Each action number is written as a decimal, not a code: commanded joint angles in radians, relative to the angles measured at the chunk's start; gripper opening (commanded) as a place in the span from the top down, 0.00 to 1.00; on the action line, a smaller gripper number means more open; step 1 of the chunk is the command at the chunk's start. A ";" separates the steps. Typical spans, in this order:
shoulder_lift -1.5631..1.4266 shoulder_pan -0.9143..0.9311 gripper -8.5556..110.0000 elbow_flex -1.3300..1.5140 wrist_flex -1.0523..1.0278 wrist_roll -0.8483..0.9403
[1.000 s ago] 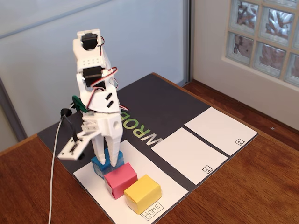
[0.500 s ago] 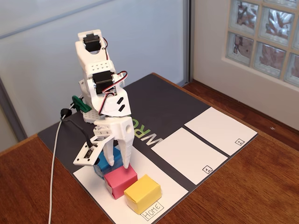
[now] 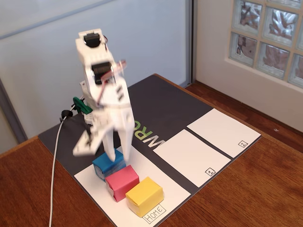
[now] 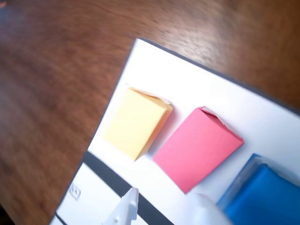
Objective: Move box red to zone 2
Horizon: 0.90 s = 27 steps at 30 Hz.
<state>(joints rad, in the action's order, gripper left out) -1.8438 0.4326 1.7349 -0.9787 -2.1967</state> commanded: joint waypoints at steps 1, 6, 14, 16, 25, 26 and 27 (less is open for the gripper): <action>-0.199 -0.055 0.93 -0.057 -0.097 0.219; -0.296 -0.156 0.93 -0.046 -0.189 0.293; -0.327 -0.242 0.93 -0.046 -0.281 0.360; -0.327 -0.250 0.93 -0.040 -0.293 0.385; -0.282 -0.241 0.93 0.087 -0.278 0.106; -0.261 -0.232 0.93 0.091 -0.282 0.058; -0.239 -0.221 0.93 0.095 -0.278 0.021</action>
<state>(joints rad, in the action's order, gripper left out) -2.1092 0.1856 1.8270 -1.2701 -2.0755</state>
